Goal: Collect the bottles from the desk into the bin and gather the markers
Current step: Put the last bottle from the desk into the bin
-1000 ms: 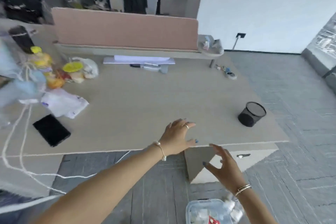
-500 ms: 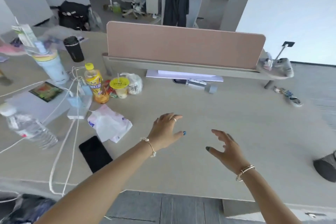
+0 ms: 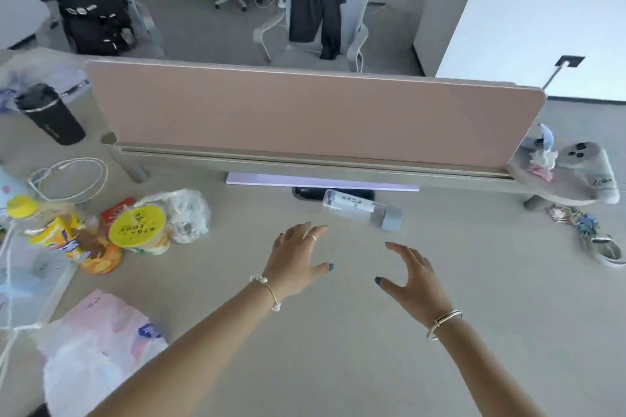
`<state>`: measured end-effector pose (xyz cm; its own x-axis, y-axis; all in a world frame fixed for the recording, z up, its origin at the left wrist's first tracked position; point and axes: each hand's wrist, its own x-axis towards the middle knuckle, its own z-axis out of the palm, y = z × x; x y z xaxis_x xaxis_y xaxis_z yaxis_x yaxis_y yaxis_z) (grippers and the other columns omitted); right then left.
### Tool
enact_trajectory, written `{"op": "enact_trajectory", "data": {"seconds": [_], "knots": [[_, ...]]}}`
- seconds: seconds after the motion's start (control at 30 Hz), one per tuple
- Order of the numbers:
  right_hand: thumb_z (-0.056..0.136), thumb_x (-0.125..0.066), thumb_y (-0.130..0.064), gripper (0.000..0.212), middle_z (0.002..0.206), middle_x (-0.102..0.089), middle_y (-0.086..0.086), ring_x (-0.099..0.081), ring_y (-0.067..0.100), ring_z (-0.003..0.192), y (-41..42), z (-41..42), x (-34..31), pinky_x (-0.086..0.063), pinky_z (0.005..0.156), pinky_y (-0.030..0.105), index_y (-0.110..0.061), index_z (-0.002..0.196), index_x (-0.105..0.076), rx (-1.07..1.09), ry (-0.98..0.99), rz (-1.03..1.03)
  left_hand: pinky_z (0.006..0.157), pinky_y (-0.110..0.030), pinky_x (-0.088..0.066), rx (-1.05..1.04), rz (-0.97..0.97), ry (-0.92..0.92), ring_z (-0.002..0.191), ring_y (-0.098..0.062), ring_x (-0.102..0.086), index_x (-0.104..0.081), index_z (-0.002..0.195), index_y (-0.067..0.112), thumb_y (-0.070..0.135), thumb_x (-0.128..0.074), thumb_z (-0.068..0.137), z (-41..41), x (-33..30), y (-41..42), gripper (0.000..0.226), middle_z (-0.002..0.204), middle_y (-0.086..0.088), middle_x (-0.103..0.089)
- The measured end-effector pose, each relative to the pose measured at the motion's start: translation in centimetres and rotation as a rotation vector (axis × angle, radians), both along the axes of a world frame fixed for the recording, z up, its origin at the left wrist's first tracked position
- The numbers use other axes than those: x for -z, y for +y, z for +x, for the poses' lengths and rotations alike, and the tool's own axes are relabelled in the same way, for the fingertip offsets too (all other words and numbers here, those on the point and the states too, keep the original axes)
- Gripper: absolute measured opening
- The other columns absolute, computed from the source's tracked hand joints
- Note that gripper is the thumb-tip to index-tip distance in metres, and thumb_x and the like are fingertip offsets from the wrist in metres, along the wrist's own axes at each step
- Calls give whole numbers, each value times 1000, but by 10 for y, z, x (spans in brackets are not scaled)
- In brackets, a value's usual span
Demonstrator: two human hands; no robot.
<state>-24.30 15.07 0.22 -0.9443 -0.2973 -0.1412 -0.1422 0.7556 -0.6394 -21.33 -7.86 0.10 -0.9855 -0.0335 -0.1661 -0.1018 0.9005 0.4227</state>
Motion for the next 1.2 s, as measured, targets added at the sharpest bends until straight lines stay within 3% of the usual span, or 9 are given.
{"op": "enact_trajectory", "data": {"seconds": [0.13,0.3,0.4,0.47,0.53,0.67,0.9,1.2], "knots": [[70,-72,-30,70,142,-40,-2,-28,23,133,-12,-72,25,-28,107,36,-28,132,-39,-21,43,59,115,-39,-21,-34,-22,-47,141,-24,-21,-16,147,31,50,-62,79,-68,25,-2,83,153,-7,-23],[71,-70,-36,80,153,-15,-6,-1,19,142,-22,-130,54,-18,110,41,-37,138,-25,-54,27,155,115,-38,-21,-91,70,-96,144,-26,-16,-6,148,36,47,-68,77,-123,54,-1,94,157,-10,-9],[71,-71,-29,77,149,-28,0,-16,25,139,-23,-144,71,-24,108,39,-33,137,-31,-64,7,139,109,-35,-31,-96,104,-71,138,-25,-30,-14,147,33,40,-68,79,-137,68,0,88,153,-8,-25],[69,-72,-21,71,136,-46,2,-33,28,126,-20,-144,77,-30,103,32,-30,132,-40,-56,22,84,97,-30,-40,-100,124,-37,122,-20,-46,-24,144,30,33,-68,81,-137,72,2,78,137,-3,-42],[68,-73,-18,68,127,-52,1,-38,28,118,-15,-136,76,-32,98,29,-28,129,-45,-40,35,60,86,-27,-43,-97,115,-24,110,-17,-53,-30,141,30,30,-68,81,-131,70,6,71,126,-1,-49],[69,-74,-19,66,126,-52,-4,-38,25,116,4,-106,62,-32,93,23,-29,128,-45,-17,21,8,77,-23,-43,-55,108,-16,101,-14,-56,-34,137,35,32,-68,80,-108,53,15,67,124,4,-47],[67,-76,-20,66,122,-51,-10,-37,15,110,46,-13,8,-29,88,19,-33,125,-47,88,54,-28,77,-26,-48,111,163,18,94,-12,-56,-40,127,37,34,-72,74,-41,-4,49,62,116,5,-45],[63,-78,-18,65,111,-50,0,-36,17,101,132,200,-39,-29,81,22,-29,120,-49,429,82,54,79,-33,-49,452,261,-23,88,-22,-56,-42,116,35,38,-79,65,90,-33,150,63,106,1,-42]]}}
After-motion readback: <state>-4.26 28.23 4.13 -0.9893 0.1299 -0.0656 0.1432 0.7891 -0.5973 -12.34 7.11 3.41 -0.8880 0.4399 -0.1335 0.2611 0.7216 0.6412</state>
